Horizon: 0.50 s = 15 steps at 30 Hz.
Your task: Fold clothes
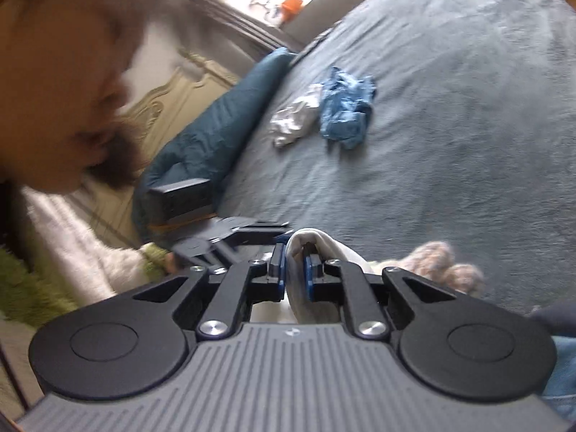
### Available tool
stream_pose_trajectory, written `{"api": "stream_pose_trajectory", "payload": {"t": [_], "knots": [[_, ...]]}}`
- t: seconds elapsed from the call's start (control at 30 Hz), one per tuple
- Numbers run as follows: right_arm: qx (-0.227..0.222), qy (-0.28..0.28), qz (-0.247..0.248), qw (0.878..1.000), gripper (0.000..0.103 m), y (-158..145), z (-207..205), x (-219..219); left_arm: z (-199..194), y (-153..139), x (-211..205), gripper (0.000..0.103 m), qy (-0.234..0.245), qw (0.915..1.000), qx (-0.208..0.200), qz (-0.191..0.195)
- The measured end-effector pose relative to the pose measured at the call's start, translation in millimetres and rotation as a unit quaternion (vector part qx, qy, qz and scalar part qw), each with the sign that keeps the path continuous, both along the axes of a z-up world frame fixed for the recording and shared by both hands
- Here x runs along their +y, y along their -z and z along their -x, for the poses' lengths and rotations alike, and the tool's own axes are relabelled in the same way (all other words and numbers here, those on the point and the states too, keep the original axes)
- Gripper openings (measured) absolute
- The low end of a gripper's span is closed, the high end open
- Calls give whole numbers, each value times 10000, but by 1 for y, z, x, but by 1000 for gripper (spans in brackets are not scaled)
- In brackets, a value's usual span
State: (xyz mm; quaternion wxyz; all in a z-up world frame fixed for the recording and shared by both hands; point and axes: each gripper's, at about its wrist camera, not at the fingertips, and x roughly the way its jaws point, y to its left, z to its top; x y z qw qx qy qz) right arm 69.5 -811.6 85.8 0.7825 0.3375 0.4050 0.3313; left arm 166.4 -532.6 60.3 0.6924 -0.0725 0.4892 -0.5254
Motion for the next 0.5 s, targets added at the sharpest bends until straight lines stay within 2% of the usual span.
{"api": "stream_pose_trajectory", "payload": {"t": [0.23,0.37,0.4,0.5], "knots": [[22,168,-247,9996,9,0,2,-7,-5,0,-23,64,299,9987,-6,416],[109,319,-363,9988,9,8,-2,-15,-10,8,-40,62,586,9948,279,780],[132,341,-368,9987,9,9,-2,-17,-10,12,-44,59,626,9936,423,839],[201,407,-384,9982,11,13,-4,-22,-13,24,-51,45,708,9903,784,899]]}}
